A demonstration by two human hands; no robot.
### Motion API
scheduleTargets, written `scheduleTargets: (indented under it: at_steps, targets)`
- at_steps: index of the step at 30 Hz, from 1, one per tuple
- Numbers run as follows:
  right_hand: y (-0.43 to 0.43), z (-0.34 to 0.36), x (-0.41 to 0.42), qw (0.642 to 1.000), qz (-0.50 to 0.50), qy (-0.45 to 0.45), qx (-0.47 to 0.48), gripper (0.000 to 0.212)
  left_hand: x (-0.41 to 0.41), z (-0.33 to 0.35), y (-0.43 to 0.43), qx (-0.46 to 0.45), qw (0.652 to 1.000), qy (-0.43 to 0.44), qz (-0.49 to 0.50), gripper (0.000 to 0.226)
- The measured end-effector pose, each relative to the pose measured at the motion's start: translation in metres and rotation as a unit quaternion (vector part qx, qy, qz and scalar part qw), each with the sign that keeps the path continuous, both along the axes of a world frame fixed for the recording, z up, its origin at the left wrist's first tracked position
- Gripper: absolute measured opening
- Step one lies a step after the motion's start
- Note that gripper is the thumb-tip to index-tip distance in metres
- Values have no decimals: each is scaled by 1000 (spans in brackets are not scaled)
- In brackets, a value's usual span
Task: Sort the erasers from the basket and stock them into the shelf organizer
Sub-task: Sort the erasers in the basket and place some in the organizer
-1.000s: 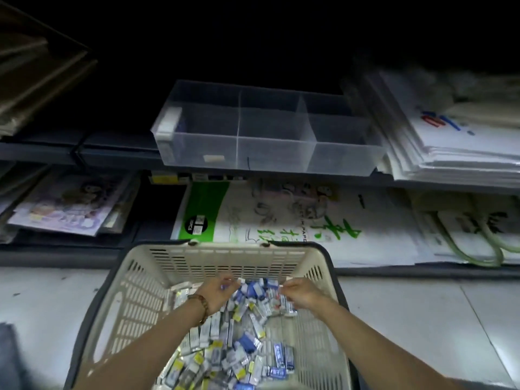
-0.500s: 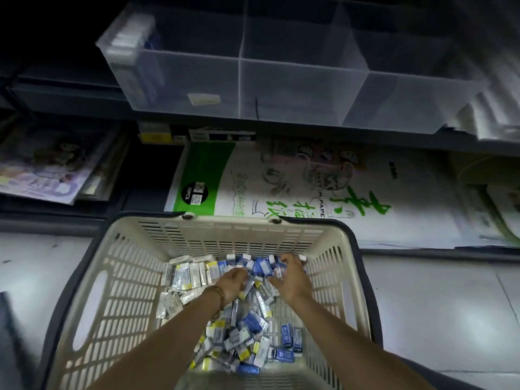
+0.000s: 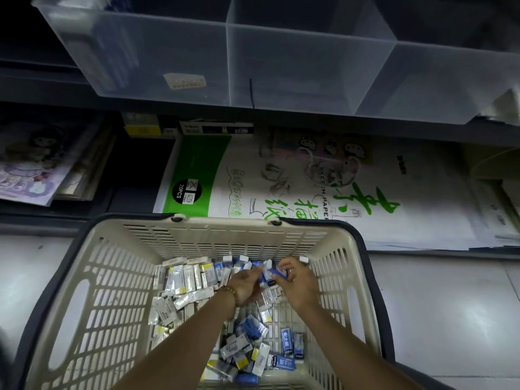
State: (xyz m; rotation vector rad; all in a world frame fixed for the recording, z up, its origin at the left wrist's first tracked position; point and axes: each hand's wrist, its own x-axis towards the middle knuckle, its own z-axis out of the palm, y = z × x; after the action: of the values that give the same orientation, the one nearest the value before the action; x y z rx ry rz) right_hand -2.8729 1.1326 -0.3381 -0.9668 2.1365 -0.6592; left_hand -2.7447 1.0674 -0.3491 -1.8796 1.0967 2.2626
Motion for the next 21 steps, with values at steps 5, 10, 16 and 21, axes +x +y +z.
scheduleTargets:
  at_steps: [5, 10, 16, 21]
  targets:
    - [11, 0, 5, 994, -24, -90, -49, 14, 9, -1, 0, 14, 999, 36, 24, 49]
    - [17, 4, 38, 982, 27, -185, -41, 20, 20, 4, 7, 12, 996, 65, 57, 57]
    - [11, 6, 62, 943, -15, -328, 49, 24, 51, 10, 1, -39, 997, 32, 49, 39]
    - [-10, 3, 45, 989, -5, -149, 12, 28, 86, 14, -14, -20, 990, 16, 142, 38]
